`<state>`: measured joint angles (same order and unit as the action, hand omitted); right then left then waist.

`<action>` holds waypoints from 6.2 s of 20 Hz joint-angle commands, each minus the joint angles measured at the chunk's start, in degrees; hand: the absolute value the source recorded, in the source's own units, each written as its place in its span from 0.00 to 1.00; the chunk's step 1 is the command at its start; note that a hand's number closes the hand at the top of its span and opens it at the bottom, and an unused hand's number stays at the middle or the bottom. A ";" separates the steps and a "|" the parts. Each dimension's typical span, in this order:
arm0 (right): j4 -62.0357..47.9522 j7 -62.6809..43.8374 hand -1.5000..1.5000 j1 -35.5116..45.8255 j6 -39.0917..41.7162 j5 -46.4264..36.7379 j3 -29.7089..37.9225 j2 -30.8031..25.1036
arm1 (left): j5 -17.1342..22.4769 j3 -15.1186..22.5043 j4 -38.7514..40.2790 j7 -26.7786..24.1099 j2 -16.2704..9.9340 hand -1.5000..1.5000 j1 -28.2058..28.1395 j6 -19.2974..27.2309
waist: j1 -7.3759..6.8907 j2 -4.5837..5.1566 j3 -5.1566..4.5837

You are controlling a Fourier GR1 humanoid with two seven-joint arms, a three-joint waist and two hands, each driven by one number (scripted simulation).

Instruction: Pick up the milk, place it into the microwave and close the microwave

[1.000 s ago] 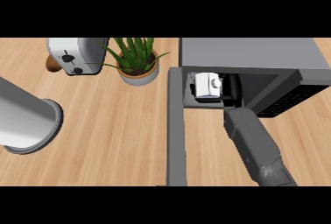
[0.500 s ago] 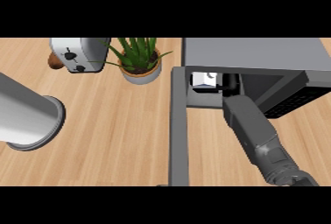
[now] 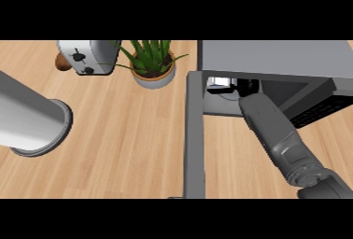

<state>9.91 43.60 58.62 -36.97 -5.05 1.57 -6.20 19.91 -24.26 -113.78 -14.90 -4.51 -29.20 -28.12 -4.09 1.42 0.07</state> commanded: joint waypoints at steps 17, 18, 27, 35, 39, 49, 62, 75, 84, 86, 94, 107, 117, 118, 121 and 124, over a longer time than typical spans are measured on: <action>-5.28 -1.84 1.00 0.64 -7.20 0.73 4.22 -6.82 | -1.04 0.83 1.61 1.61 -1.08 0.00 4.01 0.02 | -2.68 1.86 0.21; -5.29 -2.16 1.00 0.40 -6.66 1.44 4.94 -6.73 | -0.34 0.09 3.59 1.58 -1.91 0.00 5.31 -0.06 | -2.73 2.18 0.20; -7.44 -3.40 0.00 0.32 -8.60 -1.56 2.45 -7.48 | -1.99 1.67 2.75 2.16 -1.53 0.00 6.68 0.33 | -3.96 2.43 0.30; -6.79 -4.05 0.00 0.89 -11.65 -2.36 1.93 -5.94 | -2.88 1.75 6.06 1.54 -1.77 0.00 8.58 0.32 | -3.99 2.32 0.25; -6.30 -3.99 0.00 1.56 -13.06 -3.07 1.42 -4.39 | -2.69 1.16 6.76 1.37 -2.99 0.00 9.58 -0.21 | -4.82 2.54 0.26; -7.61 -6.71 0.00 3.46 -11.80 -4.50 0.32 -2.49 | -3.37 1.32 7.53 0.57 -2.77 0.00 9.97 -0.39 | -4.07 1.72 0.19; -4.92 -1.87 0.00 -1.14 -6.92 -2.27 3.04 -3.20 | -3.80 0.69 6.43 0.18 -2.59 0.00 9.03 -0.28 | -2.17 1.06 0.25; -1.65 6.41 0.00 -6.39 8.51 1.90 7.11 -1.20 | -6.40 2.80 1.36 -0.92 2.38 0.00 1.88 -0.45 | 1.18 -0.52 0.08; 1.83 9.95 0.00 -12.80 20.42 4.92 8.59 2.55 | -6.90 6.78 3.81 -4.42 2.08 0.00 -0.94 -7.87 | 3.31 -1.38 -0.05; 1.89 13.59 0.00 -16.50 23.50 4.54 7.86 3.28 | -7.95 10.33 1.42 -0.95 3.77 0.00 0.29 -6.69 | 3.45 -1.17 0.00; 11.73 16.50 0.00 -28.87 32.89 5.62 4.03 6.12 | -8.65 14.35 -2.94 0.62 4.14 0.00 -2.04 -8.78 | 5.24 -2.15 -0.11; 47.82 5.86 1.00 -54.07 41.31 11.90 -1.43 1.78 | -22.28 28.63 1.64 2.68 4.50 1.00 7.78 -1.65 | 5.81 -1.93 -0.18; 70.89 -4.69 0.00 -69.23 45.23 19.88 1.25 -2.91 | -32.23 38.22 17.47 3.59 4.50 1.00 26.08 10.83 | 5.26 -1.51 -0.13; 70.03 -4.70 0.00 -68.52 44.86 19.74 2.45 -3.85 | -32.08 39.03 18.55 4.40 4.50 1.00 28.47 10.55 | 5.00 -1.45 -0.11; 68.70 -3.63 0.00 -67.67 45.84 20.22 3.96 -4.57 | -31.95 44.06 22.60 7.34 4.50 1.00 35.42 15.62 | 4.89 -1.37 -0.08; 76.74 -4.81 0.00 -72.36 46.81 19.69 4.05 -7.64 | -35.21 49.42 27.77 5.05 4.50 1.00 39.82 21.74 | 5.99 -1.44 -0.13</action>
<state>81.59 39.27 -10.19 8.67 14.35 4.76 -11.56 -12.35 18.31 -91.50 -9.66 -0.13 4.13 -13.90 1.24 -0.05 -0.05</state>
